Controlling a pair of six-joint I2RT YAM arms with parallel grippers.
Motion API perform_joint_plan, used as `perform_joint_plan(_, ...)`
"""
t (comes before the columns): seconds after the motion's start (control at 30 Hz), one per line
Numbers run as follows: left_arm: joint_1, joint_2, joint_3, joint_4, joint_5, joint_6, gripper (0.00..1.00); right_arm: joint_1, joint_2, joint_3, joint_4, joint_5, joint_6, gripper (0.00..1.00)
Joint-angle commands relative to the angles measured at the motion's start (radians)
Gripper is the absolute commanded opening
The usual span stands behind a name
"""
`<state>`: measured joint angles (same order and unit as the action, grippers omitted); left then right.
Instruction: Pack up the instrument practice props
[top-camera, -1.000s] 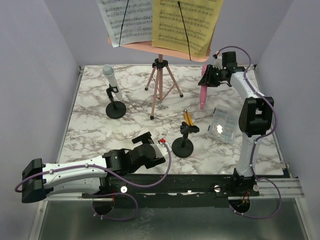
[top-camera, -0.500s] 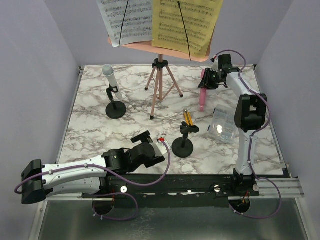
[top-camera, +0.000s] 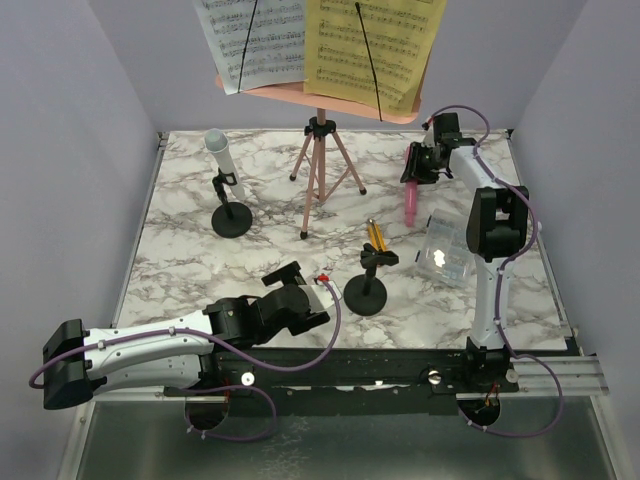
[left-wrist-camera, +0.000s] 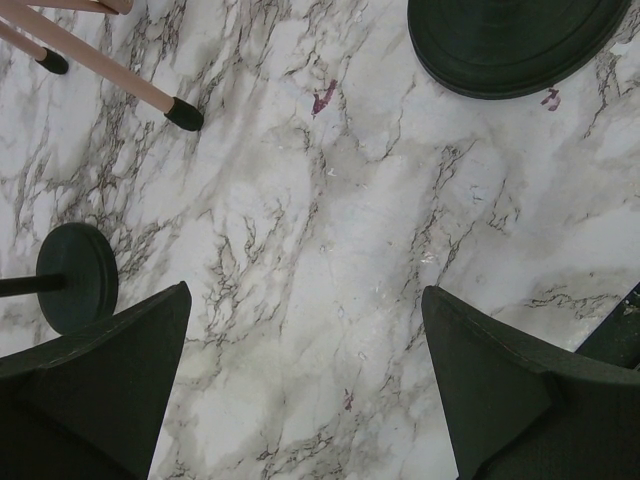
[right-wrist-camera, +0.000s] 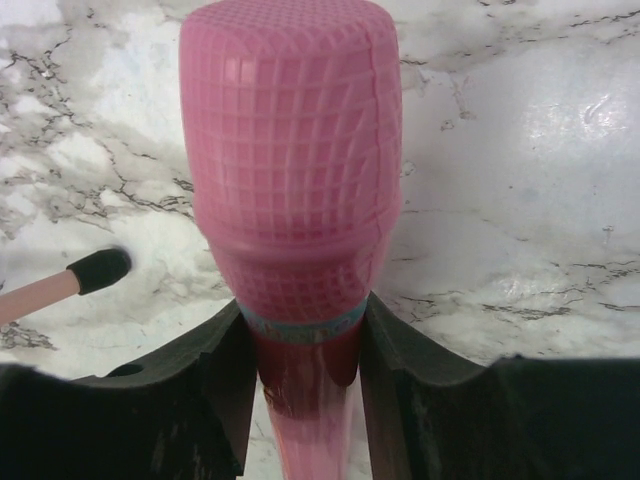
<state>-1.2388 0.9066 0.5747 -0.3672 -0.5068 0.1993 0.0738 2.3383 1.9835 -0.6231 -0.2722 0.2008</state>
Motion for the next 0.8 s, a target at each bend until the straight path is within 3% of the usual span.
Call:
perform_joint_plan(0.0, 0.007, -0.003, 0.009, -0.012, 0.035, 0.002, 0.99, 0.006, 0.04, 0.03, -0.008, 0.062, -0.015, 0.49)
perform_joint_plan(0.63, 0.009, -0.003, 0.008, -0.013, 0.047, 0.003, 0.99, 0.006, 0.034, 0.023, -0.01, 0.055, -0.025, 0.54)
perform_joint_plan(0.77, 0.01, -0.006, 0.009, -0.013, 0.047, 0.003, 0.99, 0.006, -0.009, 0.014, -0.013, 0.04, -0.031, 0.63)
